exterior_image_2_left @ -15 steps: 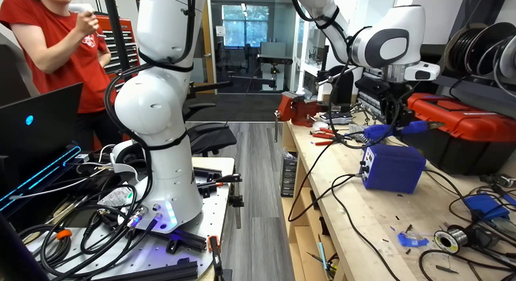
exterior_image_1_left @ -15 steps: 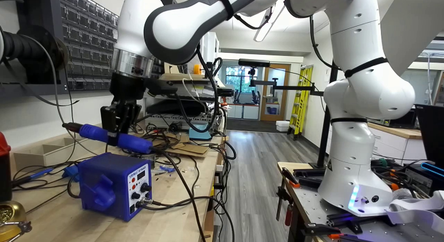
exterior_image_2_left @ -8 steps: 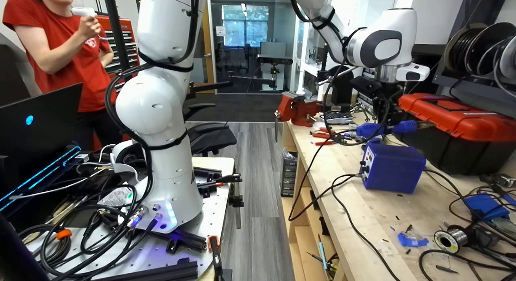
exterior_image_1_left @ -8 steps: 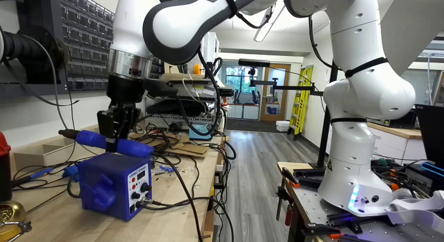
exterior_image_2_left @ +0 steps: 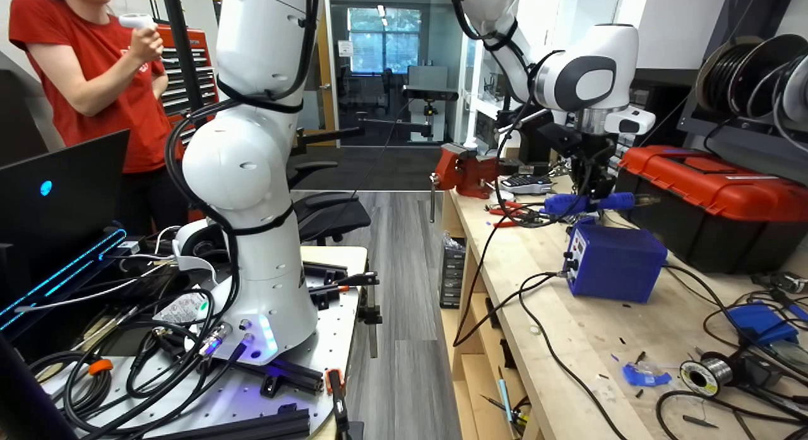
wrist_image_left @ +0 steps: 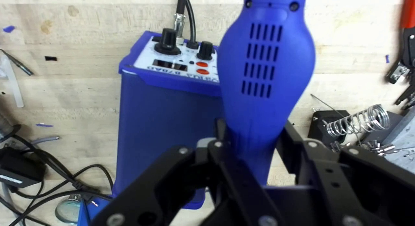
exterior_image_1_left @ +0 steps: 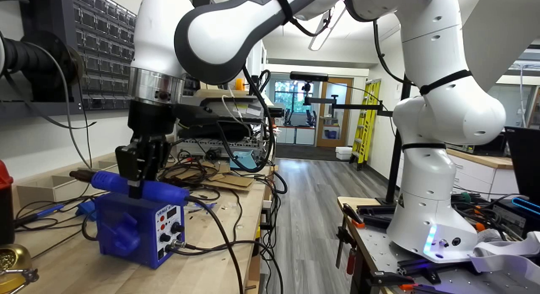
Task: Take the blue object to your right and position it onto the blue object on your left
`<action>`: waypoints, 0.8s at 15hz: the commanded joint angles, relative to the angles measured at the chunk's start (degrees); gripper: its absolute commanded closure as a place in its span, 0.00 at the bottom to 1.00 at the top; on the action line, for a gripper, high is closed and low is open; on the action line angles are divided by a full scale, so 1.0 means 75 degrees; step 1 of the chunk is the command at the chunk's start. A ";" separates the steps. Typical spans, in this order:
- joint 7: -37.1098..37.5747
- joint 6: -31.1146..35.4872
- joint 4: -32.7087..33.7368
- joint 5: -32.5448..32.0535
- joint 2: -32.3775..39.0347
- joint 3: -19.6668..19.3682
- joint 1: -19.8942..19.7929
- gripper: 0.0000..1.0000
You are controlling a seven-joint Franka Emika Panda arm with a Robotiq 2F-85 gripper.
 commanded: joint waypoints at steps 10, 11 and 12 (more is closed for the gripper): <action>0.0762 0.0170 -0.0012 0.0304 0.0274 0.0076 0.0264 0.85; 0.0902 0.0276 -0.0007 0.0252 0.0330 0.0039 0.0301 0.85; 0.1027 0.0379 -0.0004 0.0226 0.0377 0.0012 0.0325 0.85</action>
